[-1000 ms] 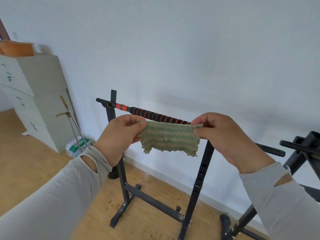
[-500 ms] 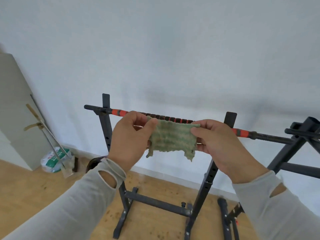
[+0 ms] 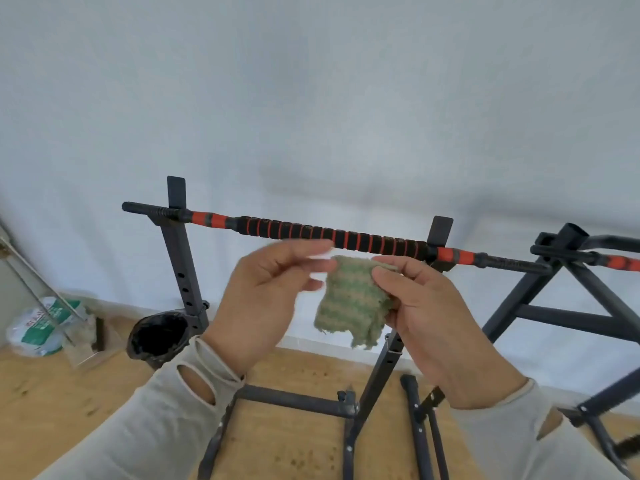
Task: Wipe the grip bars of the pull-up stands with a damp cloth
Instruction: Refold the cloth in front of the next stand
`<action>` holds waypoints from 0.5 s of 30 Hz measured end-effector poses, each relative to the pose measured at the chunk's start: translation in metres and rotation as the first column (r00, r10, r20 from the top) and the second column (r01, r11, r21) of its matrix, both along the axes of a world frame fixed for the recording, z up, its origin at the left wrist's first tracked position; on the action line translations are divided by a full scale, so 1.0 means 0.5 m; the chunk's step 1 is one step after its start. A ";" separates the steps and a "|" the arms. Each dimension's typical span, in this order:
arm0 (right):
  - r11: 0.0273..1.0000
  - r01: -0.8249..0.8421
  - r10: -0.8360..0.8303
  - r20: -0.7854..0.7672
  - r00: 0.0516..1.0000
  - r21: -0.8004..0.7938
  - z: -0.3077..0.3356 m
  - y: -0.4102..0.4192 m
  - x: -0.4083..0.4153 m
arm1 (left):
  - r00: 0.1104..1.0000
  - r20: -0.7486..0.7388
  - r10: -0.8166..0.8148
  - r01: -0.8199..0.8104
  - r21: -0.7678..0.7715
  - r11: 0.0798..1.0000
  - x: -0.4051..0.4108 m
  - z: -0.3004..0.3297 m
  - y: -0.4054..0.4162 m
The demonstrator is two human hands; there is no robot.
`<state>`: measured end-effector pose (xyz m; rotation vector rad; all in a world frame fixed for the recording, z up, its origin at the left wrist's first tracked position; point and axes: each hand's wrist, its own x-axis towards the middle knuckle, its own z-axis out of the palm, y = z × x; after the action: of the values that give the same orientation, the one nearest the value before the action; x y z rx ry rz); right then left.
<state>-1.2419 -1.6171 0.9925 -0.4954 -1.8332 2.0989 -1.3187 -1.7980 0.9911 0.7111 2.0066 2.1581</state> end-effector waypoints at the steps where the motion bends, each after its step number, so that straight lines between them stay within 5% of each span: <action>1: 0.998 -0.005 0.004 -0.009 1.000 -0.056 0.002 0.007 0.001 | 0.998 0.029 0.057 -0.057 -0.018 0.998 -0.014 -0.003 -0.001; 4: 0.978 -0.089 0.078 -0.065 0.995 -0.189 0.015 0.027 0.002 | 0.948 0.234 -0.215 0.249 -0.126 0.960 -0.030 -0.009 0.005; 6: 0.984 -0.115 0.105 -0.079 0.991 -0.136 0.018 0.033 0.003 | 0.921 0.263 -0.287 0.326 -0.116 0.938 -0.024 -0.011 0.018; 11: 0.918 0.051 -0.031 -0.059 0.998 0.393 -0.001 0.040 0.004 | 0.980 0.132 -0.149 0.155 -0.038 0.987 -0.016 0.004 0.045; 12: 0.826 0.107 -0.082 -0.069 0.994 0.553 -0.006 0.038 0.006 | 0.990 0.088 -0.108 0.115 -0.072 0.991 -0.014 0.005 0.048; 15: 0.320 0.308 -0.183 -0.260 0.948 0.896 -0.020 0.029 0.004 | 1.000 0.024 -0.016 0.020 -0.161 0.987 -0.003 0.002 0.054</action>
<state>-1.2401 -1.6027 0.9824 -0.2810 -2.3008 0.5637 -1.3201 -1.7709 0.9922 0.6752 2.1241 1.9570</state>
